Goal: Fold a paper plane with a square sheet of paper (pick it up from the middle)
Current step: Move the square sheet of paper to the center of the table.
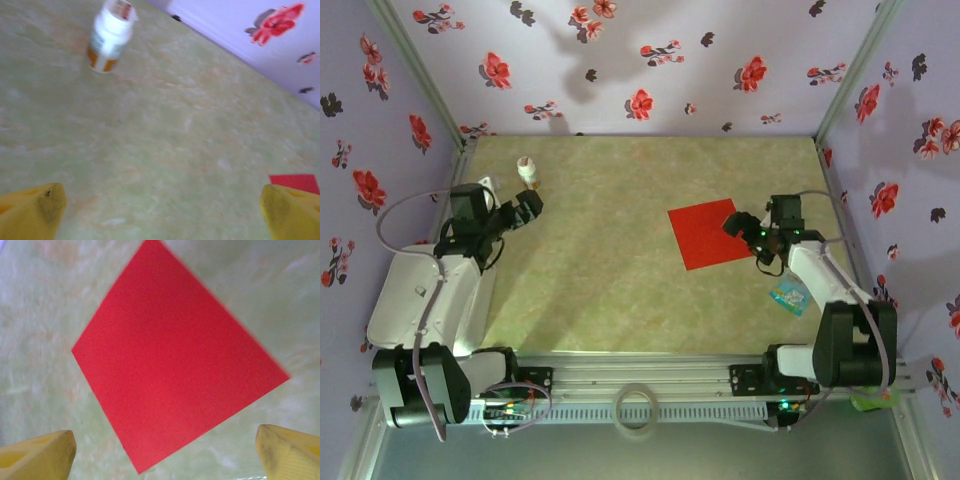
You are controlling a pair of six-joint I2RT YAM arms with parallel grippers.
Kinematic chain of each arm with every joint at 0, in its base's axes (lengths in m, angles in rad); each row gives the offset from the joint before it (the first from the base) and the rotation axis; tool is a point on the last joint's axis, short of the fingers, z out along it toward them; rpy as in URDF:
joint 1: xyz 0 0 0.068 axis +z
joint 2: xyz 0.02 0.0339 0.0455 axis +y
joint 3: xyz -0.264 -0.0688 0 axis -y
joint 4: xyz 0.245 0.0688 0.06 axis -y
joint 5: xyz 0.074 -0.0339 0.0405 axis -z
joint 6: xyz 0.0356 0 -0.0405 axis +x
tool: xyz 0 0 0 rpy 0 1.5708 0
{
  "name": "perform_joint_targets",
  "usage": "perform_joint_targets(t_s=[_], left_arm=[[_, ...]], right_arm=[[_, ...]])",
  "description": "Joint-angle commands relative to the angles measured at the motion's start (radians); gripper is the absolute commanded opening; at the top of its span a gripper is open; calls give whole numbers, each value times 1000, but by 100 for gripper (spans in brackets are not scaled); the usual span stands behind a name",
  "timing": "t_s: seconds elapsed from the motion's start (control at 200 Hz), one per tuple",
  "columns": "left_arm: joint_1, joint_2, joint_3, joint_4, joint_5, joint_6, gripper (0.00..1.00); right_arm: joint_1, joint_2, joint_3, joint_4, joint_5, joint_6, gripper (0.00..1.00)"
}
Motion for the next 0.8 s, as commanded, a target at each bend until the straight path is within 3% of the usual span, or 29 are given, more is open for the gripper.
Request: perform_joint_targets(t_s=[0.0,0.195,0.245,0.415,0.6,0.795], left_arm=[[6,-59,20,-104,113,-39,100],[5,-143,-16,-244,156,-5,100],[5,-164,-36,-245,162,-23,100],[1,-223,-68,-288,177,-60,100],[-12,-262,-83,-305,198,-76,100],[-15,-222,-58,-293,214,-66,100]], right_arm=[[25,112,43,12,-103,-28,88],[54,317,177,45,-108,-24,81],[58,354,213,39,-126,-35,76],[77,457,291,-6,-95,-64,75],[100,517,298,-46,-82,-68,72],[166,472,215,-37,-31,7,71]])
